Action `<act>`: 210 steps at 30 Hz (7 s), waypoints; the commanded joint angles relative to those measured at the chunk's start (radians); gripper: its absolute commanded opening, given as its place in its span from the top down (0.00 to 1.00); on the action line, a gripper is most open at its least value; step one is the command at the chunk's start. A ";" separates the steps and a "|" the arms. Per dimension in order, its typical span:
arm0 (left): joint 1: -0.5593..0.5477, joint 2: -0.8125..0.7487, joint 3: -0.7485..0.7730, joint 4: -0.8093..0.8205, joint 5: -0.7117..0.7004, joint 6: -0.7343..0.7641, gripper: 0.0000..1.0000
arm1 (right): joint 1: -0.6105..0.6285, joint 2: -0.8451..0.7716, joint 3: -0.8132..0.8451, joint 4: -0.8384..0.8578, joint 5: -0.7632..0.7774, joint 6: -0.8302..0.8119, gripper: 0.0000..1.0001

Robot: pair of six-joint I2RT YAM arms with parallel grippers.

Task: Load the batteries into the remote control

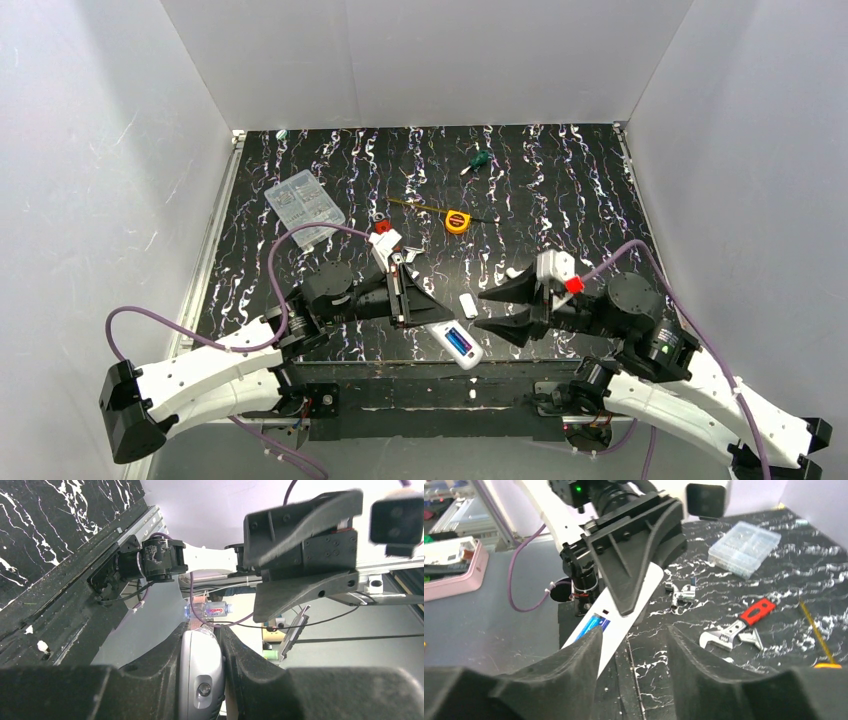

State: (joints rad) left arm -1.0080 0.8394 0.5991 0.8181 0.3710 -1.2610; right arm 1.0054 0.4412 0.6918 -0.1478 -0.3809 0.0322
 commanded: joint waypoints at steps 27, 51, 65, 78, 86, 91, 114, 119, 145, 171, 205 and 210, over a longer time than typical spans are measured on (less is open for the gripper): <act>0.002 -0.063 0.119 -0.128 0.119 0.235 1.00 | 0.004 0.212 0.074 -0.067 -0.132 0.628 0.13; 0.001 -0.051 0.118 -0.100 0.089 0.218 1.00 | 0.057 0.287 0.106 -0.112 -0.109 0.506 0.25; 0.002 -0.052 0.113 -0.099 0.085 0.212 1.00 | 0.071 0.311 0.103 -0.059 -0.100 0.524 0.27; 0.002 -0.063 0.110 -0.104 0.083 0.213 1.00 | 0.075 0.335 0.110 -0.053 -0.095 0.523 0.41; 0.002 -0.062 0.111 -0.105 0.075 0.210 1.00 | 0.078 0.344 0.111 -0.064 -0.079 0.522 0.53; 0.002 -0.066 0.111 -0.110 0.068 0.209 1.00 | 0.079 0.348 0.112 -0.070 -0.073 0.519 0.61; 0.002 -0.055 0.107 -0.103 0.051 0.207 1.00 | 0.082 0.334 0.107 -0.042 -0.064 0.526 0.50; 0.002 -0.060 0.109 -0.115 0.040 0.213 1.00 | 0.082 0.355 0.113 -0.043 -0.070 0.527 0.46; 0.002 -0.099 0.102 -0.181 -0.032 0.218 1.00 | 0.096 0.400 0.138 -0.144 0.023 0.491 0.82; 0.002 -0.195 0.033 -0.310 -0.141 0.288 1.00 | 0.098 0.170 0.055 -0.052 0.317 0.559 0.27; 0.002 -0.370 -0.007 -0.539 -0.290 0.314 1.00 | 0.007 0.886 0.075 -0.268 0.698 0.655 0.32; 0.002 -0.367 -0.003 -0.540 -0.288 0.314 1.00 | -0.034 0.907 0.054 -0.189 0.619 0.599 0.40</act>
State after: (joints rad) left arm -1.0088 0.4778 0.5545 0.2413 0.0868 -0.9524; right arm 0.9943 1.3357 0.7528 -0.4343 0.2993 0.6903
